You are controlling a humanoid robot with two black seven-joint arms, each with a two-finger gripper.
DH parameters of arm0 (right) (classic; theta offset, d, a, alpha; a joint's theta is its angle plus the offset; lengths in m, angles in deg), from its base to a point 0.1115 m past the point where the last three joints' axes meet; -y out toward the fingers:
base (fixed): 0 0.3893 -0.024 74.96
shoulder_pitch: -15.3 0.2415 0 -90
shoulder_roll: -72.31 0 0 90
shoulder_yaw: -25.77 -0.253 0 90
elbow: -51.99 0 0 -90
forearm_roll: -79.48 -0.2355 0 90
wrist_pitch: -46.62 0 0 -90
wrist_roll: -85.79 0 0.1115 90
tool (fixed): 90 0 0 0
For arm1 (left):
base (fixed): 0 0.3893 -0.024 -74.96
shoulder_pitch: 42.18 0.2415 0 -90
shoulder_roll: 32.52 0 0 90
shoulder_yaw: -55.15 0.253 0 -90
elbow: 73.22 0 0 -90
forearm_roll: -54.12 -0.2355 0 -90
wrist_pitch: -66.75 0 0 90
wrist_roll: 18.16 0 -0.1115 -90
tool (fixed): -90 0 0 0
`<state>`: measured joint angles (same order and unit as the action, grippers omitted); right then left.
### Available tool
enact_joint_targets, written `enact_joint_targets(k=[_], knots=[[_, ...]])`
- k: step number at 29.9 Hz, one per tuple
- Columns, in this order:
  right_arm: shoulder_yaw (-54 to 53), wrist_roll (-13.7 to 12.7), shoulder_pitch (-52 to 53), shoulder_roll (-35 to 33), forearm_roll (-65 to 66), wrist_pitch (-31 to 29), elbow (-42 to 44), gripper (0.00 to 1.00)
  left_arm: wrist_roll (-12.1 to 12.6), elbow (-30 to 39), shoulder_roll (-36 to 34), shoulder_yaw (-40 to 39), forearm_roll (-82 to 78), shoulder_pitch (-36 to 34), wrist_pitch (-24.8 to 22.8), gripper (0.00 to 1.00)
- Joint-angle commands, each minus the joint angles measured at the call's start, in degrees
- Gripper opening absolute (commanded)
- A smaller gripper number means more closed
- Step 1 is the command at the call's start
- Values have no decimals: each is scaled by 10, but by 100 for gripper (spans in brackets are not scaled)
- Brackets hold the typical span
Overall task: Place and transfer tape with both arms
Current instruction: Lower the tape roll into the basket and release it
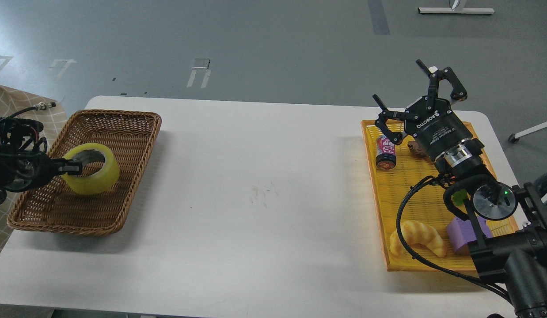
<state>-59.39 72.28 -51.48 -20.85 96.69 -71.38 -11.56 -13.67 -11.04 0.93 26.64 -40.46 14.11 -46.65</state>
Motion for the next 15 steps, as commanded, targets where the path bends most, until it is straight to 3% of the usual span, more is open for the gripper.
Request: enact_joint_targets(k=[1,15], knots=[[-1,0,1,1,0,0,1,100,0,-16,14,-1,-1,0,9,0],[-1,0,2,1,0,0,0,100,0,-24,16,0,-1,5,19,0]])
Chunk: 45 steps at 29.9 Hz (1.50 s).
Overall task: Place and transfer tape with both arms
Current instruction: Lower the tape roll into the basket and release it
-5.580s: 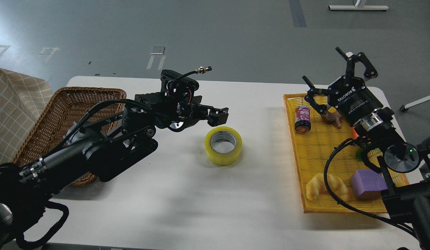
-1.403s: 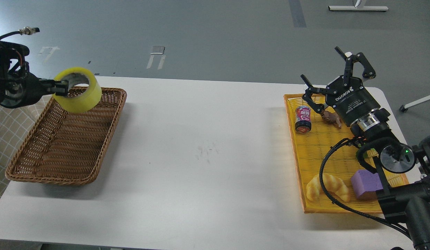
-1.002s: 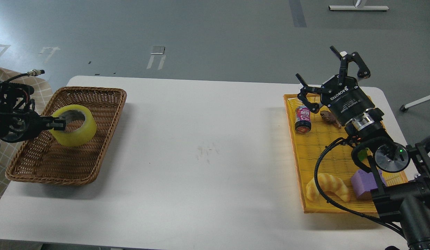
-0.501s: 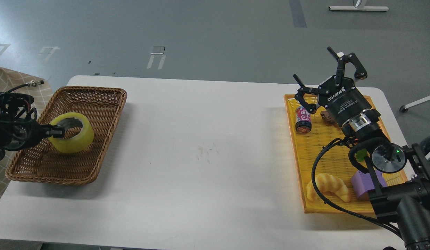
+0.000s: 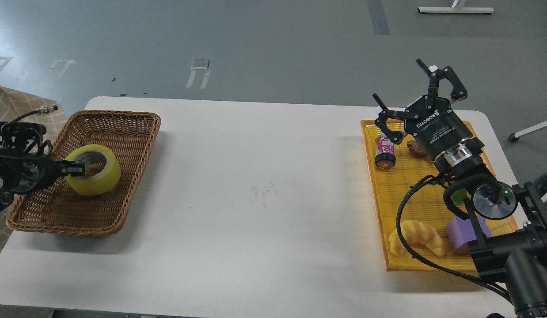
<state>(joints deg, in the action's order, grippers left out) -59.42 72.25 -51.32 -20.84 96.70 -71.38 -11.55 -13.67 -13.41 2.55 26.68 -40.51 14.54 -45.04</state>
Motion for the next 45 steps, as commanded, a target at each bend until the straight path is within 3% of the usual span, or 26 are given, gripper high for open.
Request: enact_joint_targets(k=[1,15,19,22,26,28,29,30,36,45], knots=[[-1,0,0,1,0,0,0,100,0,0,0,0,1,1,3,0],[-1,0,0,0,0,0,1,100,2,0,5,0,1,1,4,1],[-1,0,0,0,0,0,0,100,3,0,5,0,3,1,4,13],[-1,0,1,0,0,0,0,100,3,0,5,0,4,1,4,17],[-1,0,1,0,0,0,0,100,3,0,5,-1,4,1,4,33],[-1,0,1,0,0,0,0,100,3,0,7,-1,5,1,4,44],[-1,0,1,0,0,0,0,100,3,0,7,-1,5,1,4,53],[-1,0,1,0,0,0,0,100,3,0,7,-1,5,1,4,70],[-1,0,1,0,0,0,0,100,-1,1,7,-2,23,-1,3,76],[-1,0,1,0,0,0,1,100,-2,10,-2,-12,53,-18,6,76]])
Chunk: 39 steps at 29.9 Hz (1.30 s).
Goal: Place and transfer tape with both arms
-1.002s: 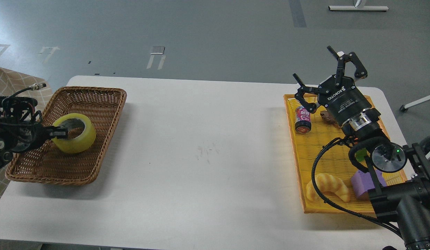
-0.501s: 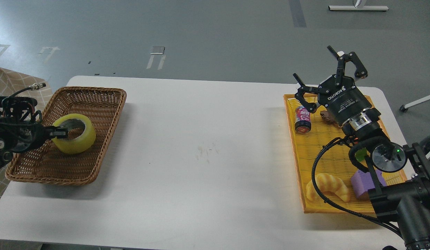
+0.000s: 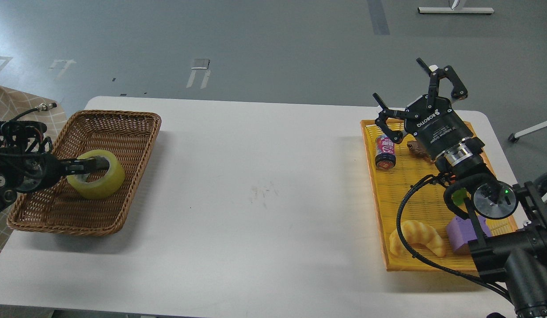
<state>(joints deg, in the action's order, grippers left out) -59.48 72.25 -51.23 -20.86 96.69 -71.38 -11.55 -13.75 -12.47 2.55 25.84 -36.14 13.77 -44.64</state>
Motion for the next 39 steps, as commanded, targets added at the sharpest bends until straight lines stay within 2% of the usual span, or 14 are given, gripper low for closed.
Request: enact_joint_targets(k=[1,6,10,11,14,19,22,29,31,33,35,39], knots=[[0,0,0,0,0,0,1,100,-2,1,-2,-5,11,-15,2,77],[-1,0,3,-1,0,0,1,100,-6,2,-11,-6,81,-80,9,78],[-1,0,10,-1,0,0,0,100,-52,3,-6,-6,212,-144,2,81],[-1,0,11,-1,0,0,0,100,-67,3,-4,-5,267,-156,1,84],[-1,0,22,-2,0,0,1,100,-89,2,7,-6,391,-165,1,93],[0,0,36,-4,1,0,0,100,-95,1,48,-9,537,-170,0,97],[-1,1,43,-5,1,0,1,100,-98,-2,79,-41,628,-167,0,98],[0,0,79,-8,2,0,33,100,-129,-2,141,-110,690,-154,-5,98],[0,1,90,-8,2,0,42,100,-142,-2,165,-127,699,-143,-33,98],[0,1,91,-8,2,0,43,100,-144,-2,182,-131,700,-123,-66,98],[0,1,92,-8,3,0,45,100,-144,-2,195,-139,701,-112,-66,98],[0,1,105,-9,4,0,62,100,-143,1,235,-214,735,-63,-66,98]])
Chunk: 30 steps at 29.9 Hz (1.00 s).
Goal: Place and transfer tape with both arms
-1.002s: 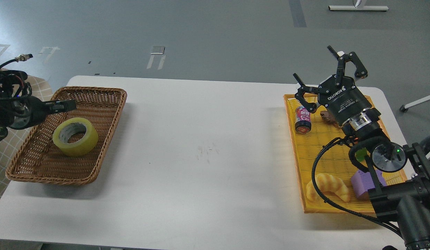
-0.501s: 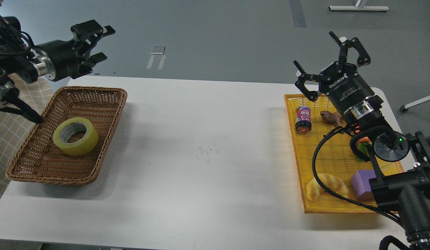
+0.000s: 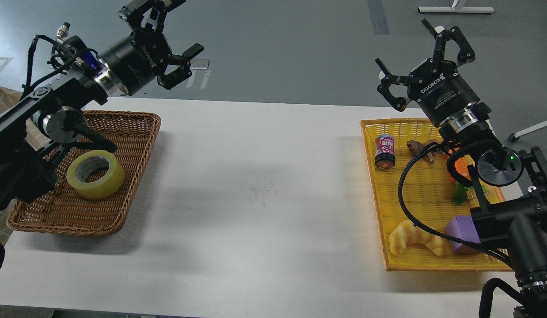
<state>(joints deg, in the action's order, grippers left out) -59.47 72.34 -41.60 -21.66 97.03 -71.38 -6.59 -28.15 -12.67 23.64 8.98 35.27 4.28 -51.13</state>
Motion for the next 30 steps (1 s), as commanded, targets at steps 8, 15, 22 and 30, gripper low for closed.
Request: enact_joint_targets(k=[8,15,22,30], knots=[[9,-1,49,-3,2,0,47,100,7,4,83,-92,26,107,-1,98],[23,-1,68,2,3,0,80,100,7,15,124,-92,26,132,-1,98],[26,-1,65,26,3,0,80,100,12,13,150,-95,24,134,-1,98],[17,0,60,40,-2,0,74,100,11,6,149,-97,26,127,-1,98]])
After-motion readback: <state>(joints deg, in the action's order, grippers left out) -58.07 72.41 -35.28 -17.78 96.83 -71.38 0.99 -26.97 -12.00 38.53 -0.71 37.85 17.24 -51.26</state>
